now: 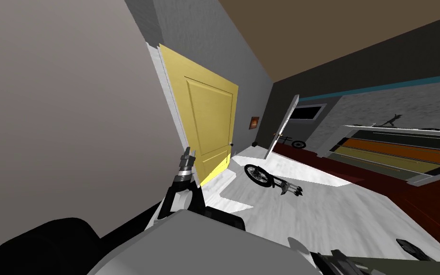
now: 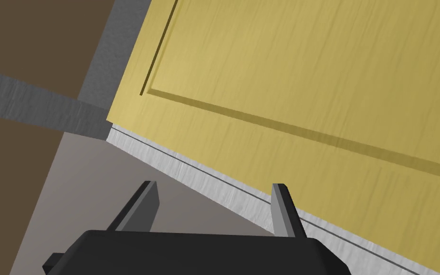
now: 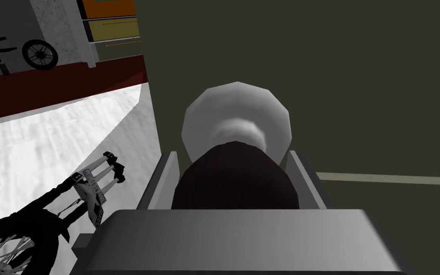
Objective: Push the door open
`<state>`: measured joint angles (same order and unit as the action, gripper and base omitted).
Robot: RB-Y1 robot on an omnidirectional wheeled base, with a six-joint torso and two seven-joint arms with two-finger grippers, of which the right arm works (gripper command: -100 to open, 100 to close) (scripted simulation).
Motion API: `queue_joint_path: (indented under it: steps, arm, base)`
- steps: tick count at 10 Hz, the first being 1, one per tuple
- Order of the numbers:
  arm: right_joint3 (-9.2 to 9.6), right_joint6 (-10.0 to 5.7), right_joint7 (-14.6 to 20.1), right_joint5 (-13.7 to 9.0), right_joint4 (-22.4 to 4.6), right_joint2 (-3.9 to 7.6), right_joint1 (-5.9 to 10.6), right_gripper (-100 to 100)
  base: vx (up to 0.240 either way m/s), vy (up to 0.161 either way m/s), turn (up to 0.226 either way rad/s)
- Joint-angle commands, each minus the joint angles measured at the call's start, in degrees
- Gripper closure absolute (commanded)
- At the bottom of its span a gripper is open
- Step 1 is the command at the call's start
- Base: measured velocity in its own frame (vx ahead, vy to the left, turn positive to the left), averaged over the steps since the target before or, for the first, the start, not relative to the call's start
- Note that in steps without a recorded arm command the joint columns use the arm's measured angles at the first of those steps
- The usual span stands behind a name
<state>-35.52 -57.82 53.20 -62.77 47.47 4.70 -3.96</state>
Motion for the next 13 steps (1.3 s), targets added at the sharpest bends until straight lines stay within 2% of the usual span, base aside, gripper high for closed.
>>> queue_joint_path:
  steps: [1, 4, 5, 8, 11, 12, 13]
  arm:
    - [-1.6, -0.99, 0.0, -1.1, -0.6, 0.78, -0.63, 100]
    - [-3.74, -1.67, -0.3, -3.0, -0.8, 1.01, -1.24, 100]
    - [-3.74, -1.67, -0.3, -3.0, -0.8, 1.01, -1.24, 100]
    - [-5.86, -2.35, -0.7, -4.9, -1.1, 1.08, -1.86, 100]
    - [-7.23, -2.79, -0.9, -6.1, -1.2, 1.02, -2.26, 100]
    - [-6.82, -2.57, -1.1, -5.8, -0.7, 0.62, -2.25, 100]
    - [-7.68, -3.03, -1.2, -6.7, -0.8, 0.87, -2.58, 100]
  base:
    - [0.171, -0.209, -0.055]
    - [0.156, -0.197, -0.079]
    - [0.096, -0.108, -0.026]
    - [0.138, -0.16, -0.059]
    - [0.113, -0.153, -0.056]
    - [0.037, -0.067, -0.017]
    - [0.058, -0.126, -0.042]
